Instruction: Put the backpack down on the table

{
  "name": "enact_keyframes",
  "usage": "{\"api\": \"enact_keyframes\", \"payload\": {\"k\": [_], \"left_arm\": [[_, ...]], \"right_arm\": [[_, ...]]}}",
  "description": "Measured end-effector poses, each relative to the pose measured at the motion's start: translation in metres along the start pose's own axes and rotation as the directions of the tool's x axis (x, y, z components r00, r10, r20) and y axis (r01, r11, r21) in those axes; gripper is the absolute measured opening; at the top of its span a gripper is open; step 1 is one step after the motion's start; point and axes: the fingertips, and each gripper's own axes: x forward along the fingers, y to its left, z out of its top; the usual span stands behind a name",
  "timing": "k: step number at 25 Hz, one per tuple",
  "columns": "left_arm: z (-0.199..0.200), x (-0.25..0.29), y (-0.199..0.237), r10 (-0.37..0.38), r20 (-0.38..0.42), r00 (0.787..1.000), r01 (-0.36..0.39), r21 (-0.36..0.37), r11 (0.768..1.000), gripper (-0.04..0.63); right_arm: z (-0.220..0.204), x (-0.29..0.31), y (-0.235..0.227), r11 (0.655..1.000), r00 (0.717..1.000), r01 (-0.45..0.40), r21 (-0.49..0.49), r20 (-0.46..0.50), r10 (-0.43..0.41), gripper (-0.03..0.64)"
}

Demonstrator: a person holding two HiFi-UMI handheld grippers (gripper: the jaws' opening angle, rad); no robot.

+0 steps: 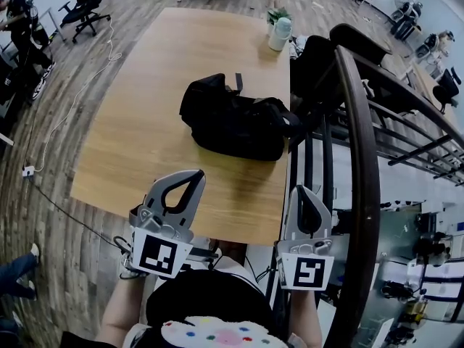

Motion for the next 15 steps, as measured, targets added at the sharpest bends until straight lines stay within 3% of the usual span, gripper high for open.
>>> {"api": "enact_keyframes", "payload": {"k": [11, 15], "left_arm": [[-0.003, 0.001, 0.003, 0.000, -0.009, 1.000, 0.000, -0.004, 1.000, 0.006], [-0.006, -0.003, 0.011, 0.003, 0.008, 1.000, -0.003, -0.050, 0.999, 0.006]], "right_arm": [[0.003, 0.007, 0.006, 1.000, 1.000, -0.011, 0.012, 0.003, 0.011, 0.009], [0.003, 0.007, 0.013, 1.000, 1.000, -0.019, -0.002, 0.005, 0.019, 0.009]]}}
